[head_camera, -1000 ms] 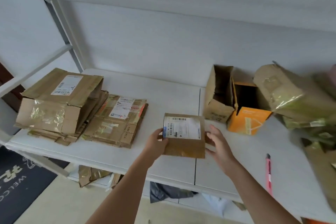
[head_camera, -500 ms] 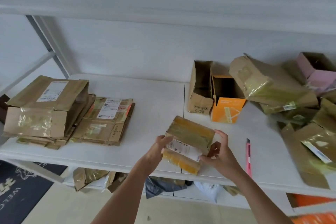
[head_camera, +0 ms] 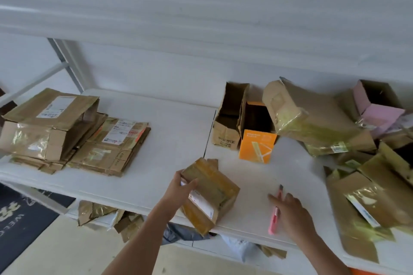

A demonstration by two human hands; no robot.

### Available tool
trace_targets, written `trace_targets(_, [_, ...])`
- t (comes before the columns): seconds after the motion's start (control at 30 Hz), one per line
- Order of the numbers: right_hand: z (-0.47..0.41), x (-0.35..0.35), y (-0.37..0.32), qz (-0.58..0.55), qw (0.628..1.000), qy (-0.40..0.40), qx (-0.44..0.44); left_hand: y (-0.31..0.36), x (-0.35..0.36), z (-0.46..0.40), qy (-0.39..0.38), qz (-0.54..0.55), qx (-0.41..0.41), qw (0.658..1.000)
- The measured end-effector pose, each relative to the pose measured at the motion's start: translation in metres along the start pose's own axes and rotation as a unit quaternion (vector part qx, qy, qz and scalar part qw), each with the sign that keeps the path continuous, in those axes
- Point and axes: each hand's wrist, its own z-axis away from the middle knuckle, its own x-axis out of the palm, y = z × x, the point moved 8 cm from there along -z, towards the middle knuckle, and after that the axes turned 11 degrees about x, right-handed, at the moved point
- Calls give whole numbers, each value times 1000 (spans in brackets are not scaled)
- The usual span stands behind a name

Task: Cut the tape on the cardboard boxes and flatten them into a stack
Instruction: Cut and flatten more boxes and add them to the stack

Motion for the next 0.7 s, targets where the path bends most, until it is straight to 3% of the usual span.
trace_targets(0.1, [-12,1,-6,67,992,44,-94,4,2,4,39,-6,9,999])
trace_targets(0.23, [-30,-17,-8,54,987,88,-126,2,9,12,74,-19,3,997])
trace_targets(0.33, [-33,-65,-11,-116,968,195,-108,-5,10,17,91,-7,2,996])
trace_targets(0.4, [-26,-94,-27,-283,926,215,-127,-6,10,19,107,5,-1,994])
trace_targets(0.47, [-14,-116,-58,-439,858,178,-195,-5,10,18,127,18,-5,992])
trace_targets(0.53, [-4,-125,-96,-531,809,89,-236,-3,9,16,145,33,-4,989])
trace_targets(0.6, [0,-123,-132,-578,784,-3,-228,-5,7,15,149,49,-10,988])
trace_targets(0.7, [-2,-111,-168,-628,745,-68,-213,-10,4,14,141,48,-24,989])
